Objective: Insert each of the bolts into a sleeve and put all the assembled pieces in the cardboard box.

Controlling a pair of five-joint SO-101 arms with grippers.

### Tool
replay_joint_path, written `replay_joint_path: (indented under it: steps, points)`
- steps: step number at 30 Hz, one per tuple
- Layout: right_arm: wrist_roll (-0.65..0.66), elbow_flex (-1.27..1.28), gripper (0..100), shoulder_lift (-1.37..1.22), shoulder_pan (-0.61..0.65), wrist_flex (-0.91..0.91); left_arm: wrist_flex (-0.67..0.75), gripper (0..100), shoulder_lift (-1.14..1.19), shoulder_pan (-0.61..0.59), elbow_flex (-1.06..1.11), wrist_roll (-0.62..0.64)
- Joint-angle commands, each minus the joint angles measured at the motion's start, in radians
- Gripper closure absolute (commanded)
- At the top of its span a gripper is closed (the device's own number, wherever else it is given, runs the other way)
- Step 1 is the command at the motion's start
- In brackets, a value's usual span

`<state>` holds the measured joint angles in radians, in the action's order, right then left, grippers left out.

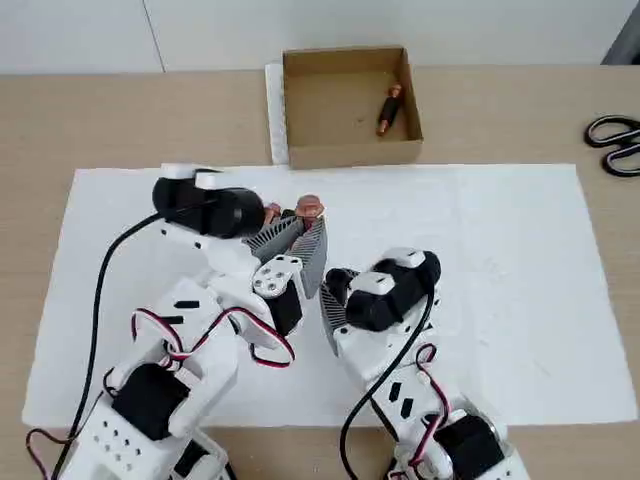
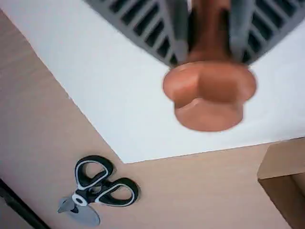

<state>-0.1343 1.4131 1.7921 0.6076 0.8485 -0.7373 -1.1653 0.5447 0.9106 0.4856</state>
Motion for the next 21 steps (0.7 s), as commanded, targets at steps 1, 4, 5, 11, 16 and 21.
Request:
replay_joint_path:
  steps: [1, 4, 5, 11, 16, 21]
  points:
    - [-0.023, -0.008, 99.5, 0.010, -0.007, -0.027, 0.086, 99, -0.025, 0.000, 0.031, 0.008]
    - [-0.023, -0.008, 99.5, 0.010, -0.007, -0.025, 0.130, 99, -0.026, 0.003, 0.064, 0.008]
    - [-0.023, -0.008, 99.5, 0.010, -0.007, -0.025, 0.149, 99, -0.026, 0.003, 0.073, 0.008]
    - [-0.023, -0.009, 99.5, 0.010, -0.007, -0.025, 0.190, 99, -0.055, 0.003, 0.113, 0.008]
    - [-0.023, -0.009, 99.5, 0.010, -0.004, -0.025, 0.190, 99, -0.057, 0.003, 0.117, 0.008]
    - [-0.025, -0.009, 99.5, 0.010, -0.002, -0.025, 0.192, 99, -0.054, 0.003, 0.117, 0.008]
